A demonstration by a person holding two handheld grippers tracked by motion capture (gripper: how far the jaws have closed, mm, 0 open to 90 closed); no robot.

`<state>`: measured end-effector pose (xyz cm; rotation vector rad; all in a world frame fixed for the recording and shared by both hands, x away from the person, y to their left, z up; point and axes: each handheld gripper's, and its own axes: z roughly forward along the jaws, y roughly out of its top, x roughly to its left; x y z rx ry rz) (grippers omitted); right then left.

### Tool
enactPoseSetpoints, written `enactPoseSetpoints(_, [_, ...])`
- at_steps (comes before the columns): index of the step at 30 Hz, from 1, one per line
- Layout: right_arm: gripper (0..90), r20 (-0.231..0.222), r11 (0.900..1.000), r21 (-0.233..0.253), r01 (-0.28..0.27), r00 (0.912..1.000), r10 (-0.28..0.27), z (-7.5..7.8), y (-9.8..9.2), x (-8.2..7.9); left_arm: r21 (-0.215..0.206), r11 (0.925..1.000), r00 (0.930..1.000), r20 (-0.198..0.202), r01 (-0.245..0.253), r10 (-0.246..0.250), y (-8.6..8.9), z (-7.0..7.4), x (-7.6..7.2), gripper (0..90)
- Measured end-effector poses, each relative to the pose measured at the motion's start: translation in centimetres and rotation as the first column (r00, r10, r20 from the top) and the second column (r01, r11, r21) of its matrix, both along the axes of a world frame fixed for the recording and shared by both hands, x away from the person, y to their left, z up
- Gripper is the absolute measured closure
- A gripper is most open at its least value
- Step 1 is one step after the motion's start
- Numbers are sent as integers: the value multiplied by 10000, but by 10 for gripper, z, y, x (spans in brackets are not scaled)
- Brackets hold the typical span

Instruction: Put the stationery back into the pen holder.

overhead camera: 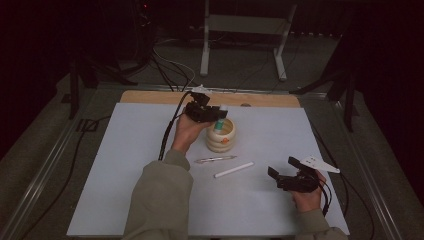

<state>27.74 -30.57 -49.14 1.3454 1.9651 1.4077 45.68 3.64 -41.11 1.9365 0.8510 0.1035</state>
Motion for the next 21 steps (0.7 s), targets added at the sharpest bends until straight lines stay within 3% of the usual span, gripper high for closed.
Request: enactPoseSetpoints(21, [0,-7,10000,-48,-21,10000,21,0,0,0,699,9973,9981,-586,203,-162,-6,-35,-4,649])
